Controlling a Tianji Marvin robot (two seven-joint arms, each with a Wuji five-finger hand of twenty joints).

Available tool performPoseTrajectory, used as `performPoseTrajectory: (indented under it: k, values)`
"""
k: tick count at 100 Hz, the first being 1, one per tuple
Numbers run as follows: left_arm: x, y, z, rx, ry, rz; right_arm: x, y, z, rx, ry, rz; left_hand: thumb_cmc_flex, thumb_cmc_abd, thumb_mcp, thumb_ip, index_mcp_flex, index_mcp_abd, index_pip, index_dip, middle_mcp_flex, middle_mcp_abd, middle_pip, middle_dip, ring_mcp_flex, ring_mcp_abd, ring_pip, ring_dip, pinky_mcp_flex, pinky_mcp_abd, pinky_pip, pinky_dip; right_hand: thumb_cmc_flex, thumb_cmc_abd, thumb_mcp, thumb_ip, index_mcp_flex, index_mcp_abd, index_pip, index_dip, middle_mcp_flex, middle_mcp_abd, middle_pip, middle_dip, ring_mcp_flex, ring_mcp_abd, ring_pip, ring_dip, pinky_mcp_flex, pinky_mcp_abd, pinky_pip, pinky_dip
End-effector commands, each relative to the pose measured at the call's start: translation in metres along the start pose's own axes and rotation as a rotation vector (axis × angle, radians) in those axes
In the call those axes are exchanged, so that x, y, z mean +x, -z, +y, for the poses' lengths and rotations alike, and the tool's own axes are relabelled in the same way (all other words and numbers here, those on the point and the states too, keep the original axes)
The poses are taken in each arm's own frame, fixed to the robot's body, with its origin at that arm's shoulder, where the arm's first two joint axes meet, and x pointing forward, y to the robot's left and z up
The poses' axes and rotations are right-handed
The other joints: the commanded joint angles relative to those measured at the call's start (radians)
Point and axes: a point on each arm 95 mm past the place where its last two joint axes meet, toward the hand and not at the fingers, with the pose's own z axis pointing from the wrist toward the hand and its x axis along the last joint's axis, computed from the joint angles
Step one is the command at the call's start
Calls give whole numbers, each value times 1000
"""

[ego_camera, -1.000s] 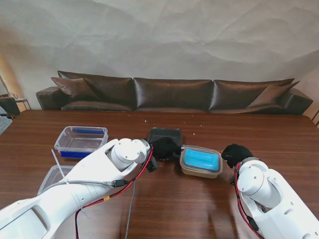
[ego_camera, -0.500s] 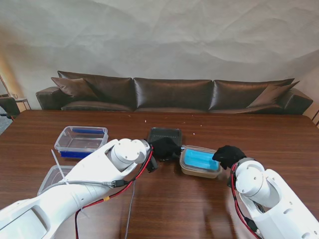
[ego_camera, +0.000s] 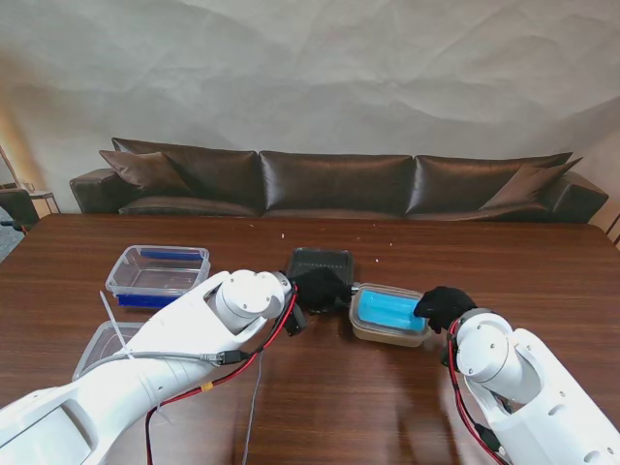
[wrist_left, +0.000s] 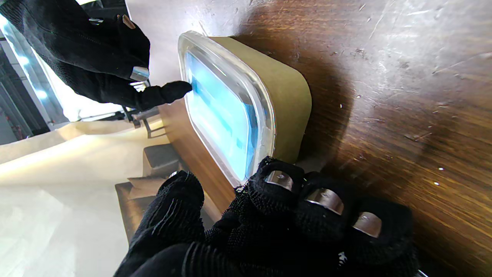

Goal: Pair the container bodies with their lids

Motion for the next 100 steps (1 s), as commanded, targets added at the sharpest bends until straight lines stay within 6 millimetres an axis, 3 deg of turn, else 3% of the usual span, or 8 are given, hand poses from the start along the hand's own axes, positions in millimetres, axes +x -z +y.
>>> performPoseTrajectory:
  k: [1,88,100]
  values:
    - [2,0,2,-17,1,8,1,1,-3,20,5,0,8,30,-9,-13,-4,1,1,-4,-6,45,-1,-6,15,73,64,6,-22,-19,-83,-65,-25,38,-13,19,4,3,-3,-7,97,105,25,0,-3,-111,81,5,399,7,207,-11]
    - [3,7,-4,1,-20,18,3,-7,-10,33,12,-12,7,30,-9,-13,5,-5,10,1,-7,44,-5,-8,14,73,59,4,-23,-21,-83,-65,-29,45,-21,20,-23,46,5,0,97,103,17,-3,-3,-111,81,4,399,7,208,-12]
    - [7,9,-5,11,-33,37,2,-8,-10,32,9,-11,6,29,-9,-13,26,-49,37,19,-9,42,-8,-9,13,70,54,2,-23,-24,-84,-66,-28,45,-22,19,-24,49,6,0,96,115,14,-4,-3,-107,81,4,399,7,208,-12]
